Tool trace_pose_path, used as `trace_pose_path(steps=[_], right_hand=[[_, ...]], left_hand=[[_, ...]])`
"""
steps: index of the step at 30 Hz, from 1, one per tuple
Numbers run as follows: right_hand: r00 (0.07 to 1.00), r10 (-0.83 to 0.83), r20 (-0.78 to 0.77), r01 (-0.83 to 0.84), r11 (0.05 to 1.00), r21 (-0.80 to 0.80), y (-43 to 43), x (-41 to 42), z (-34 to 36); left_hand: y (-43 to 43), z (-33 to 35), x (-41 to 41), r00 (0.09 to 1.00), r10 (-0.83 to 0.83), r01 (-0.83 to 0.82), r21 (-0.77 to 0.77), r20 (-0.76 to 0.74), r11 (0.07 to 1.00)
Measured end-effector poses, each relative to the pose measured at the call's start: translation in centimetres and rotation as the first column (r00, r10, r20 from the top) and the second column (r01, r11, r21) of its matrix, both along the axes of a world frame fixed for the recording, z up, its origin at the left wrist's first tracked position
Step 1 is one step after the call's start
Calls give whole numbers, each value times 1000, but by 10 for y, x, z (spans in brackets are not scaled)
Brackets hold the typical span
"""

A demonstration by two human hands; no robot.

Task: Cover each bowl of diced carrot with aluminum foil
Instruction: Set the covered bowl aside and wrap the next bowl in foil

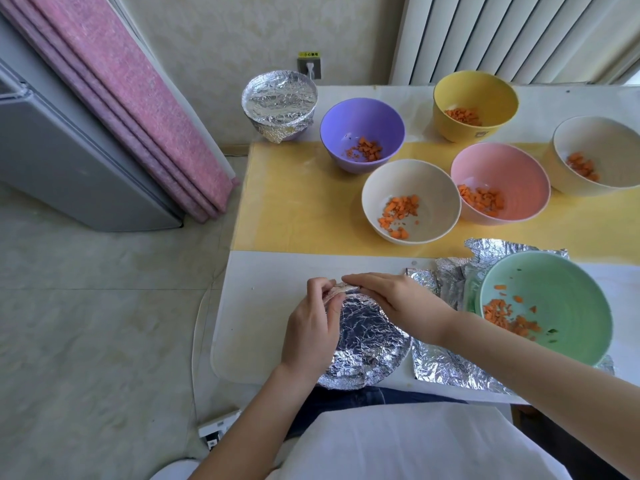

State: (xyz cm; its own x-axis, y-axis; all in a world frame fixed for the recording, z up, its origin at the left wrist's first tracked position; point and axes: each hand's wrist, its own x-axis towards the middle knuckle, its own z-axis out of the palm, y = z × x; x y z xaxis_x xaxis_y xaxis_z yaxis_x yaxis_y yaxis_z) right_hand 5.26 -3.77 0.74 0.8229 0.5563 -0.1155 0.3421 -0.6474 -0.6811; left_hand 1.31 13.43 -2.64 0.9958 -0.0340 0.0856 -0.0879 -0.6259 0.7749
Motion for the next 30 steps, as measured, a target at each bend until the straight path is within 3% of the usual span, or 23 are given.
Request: trace_pose_path(steps=[6,11,15,21,30], right_hand=[[981,126,146,-100,980,-174,6,6,-5],[985,132,107,-110,975,-194,18,16,-2],[1000,17,-20,-18,996,-84,28,29,-9],[985,47,-163,-92,956,-279,40,46,-20],[951,132,-281,-240,887,-394,45,55,-16]], left_hand=[[6,-1,1,997,-13,7,78,72,997],[6,-5,3,994,33,-46,126,105,991],[6,-7,8,984,179,-178,53,-6,983],[10,-17,5,942,252,-259,-3,-223,966],[9,-12,8,900,201,-250,-78,-387,965]])
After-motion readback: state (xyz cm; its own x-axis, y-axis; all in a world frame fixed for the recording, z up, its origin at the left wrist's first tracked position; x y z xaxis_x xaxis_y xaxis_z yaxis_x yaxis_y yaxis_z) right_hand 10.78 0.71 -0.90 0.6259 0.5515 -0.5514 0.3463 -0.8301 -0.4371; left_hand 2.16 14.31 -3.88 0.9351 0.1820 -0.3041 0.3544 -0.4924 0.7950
